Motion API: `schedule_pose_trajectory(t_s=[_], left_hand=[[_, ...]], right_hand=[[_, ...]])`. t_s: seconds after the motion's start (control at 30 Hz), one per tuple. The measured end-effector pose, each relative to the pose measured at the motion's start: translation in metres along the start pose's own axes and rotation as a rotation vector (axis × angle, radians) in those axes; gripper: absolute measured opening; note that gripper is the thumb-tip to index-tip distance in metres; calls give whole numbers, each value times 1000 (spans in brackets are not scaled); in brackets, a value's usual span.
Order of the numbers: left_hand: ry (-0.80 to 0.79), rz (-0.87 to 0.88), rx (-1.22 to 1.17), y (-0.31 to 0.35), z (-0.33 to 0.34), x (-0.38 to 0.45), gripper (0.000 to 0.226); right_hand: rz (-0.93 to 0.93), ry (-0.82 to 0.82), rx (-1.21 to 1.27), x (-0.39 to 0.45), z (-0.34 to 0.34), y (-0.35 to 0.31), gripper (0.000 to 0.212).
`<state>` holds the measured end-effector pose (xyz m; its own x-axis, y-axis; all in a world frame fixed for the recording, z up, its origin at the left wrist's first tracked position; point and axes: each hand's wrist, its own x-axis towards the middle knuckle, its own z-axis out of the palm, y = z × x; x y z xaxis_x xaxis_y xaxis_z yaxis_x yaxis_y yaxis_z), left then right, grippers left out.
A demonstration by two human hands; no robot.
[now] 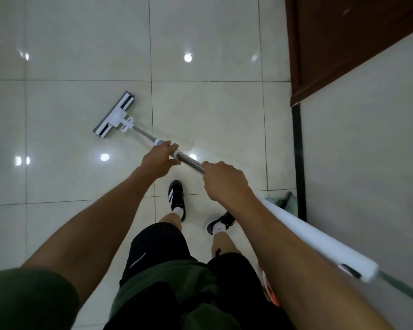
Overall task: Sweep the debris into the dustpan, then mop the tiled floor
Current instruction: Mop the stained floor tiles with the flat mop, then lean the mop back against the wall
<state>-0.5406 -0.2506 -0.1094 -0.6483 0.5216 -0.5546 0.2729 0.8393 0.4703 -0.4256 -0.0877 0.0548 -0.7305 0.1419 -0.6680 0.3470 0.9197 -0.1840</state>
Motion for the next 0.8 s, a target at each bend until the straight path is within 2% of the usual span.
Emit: schedule_pose_trajectory(t_s=[0.27, 0.53, 0.8], left_hand=[[-21, -2, -19, 105, 50, -10, 46], [-17, 101, -5, 209, 101, -9, 37], [-72, 259, 48, 304, 122, 6, 20]], right_hand=[[50, -11, -68, -48, -15, 95, 22], [142, -37, -97, -95, -41, 195, 26], [270, -17, -129, -136, -80, 273, 11]])
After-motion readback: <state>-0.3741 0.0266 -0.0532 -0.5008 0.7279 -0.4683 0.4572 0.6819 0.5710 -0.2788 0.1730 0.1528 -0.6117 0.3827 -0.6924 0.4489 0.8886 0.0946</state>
